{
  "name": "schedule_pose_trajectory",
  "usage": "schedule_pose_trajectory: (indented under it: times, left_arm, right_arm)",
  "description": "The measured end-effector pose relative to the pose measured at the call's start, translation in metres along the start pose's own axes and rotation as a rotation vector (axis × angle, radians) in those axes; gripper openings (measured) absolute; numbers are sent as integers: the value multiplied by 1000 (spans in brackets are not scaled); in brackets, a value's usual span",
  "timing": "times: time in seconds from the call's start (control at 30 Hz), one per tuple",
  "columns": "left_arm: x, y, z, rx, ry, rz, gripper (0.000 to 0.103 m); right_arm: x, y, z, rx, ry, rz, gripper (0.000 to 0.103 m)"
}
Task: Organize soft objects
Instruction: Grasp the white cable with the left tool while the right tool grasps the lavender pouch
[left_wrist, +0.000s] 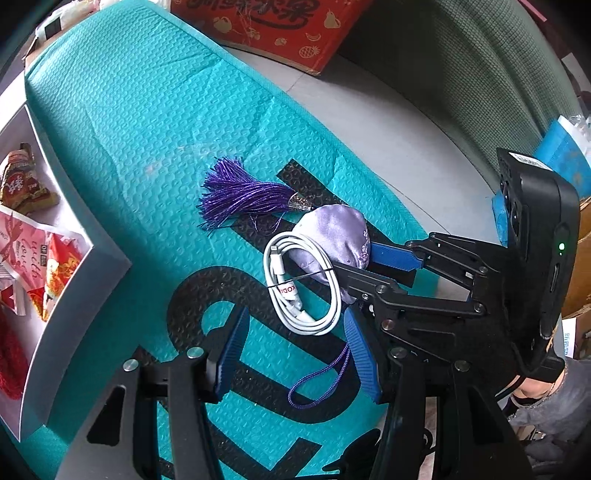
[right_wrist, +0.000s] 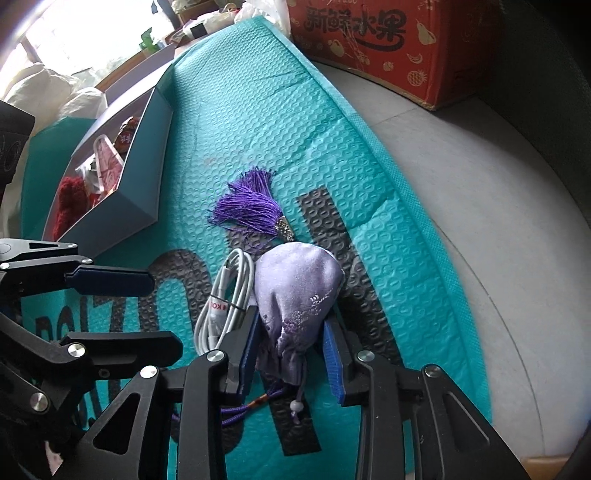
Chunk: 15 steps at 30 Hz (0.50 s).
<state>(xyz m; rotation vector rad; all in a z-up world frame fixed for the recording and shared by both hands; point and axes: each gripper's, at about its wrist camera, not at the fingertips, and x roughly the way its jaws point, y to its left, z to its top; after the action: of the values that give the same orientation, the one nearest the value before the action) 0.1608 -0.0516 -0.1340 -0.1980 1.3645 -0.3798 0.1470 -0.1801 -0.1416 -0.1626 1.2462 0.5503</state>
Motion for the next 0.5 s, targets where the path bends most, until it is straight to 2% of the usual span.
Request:
schedule_pose_trajectory:
  times: [0.17,0.3,0.5]
  left_arm:
    - [25,-6,7,4,25,-21,53]
    - [48,-14,14,4,50,-3,53]
    - [62,-29,19,7,35,72,53]
  right_arm:
    - [-7,-18,-2,36,3,-47,31]
    - [-13,-29,-4,75,-1,-84,31]
    - [-18,-42,-6,110,-6,-114,31]
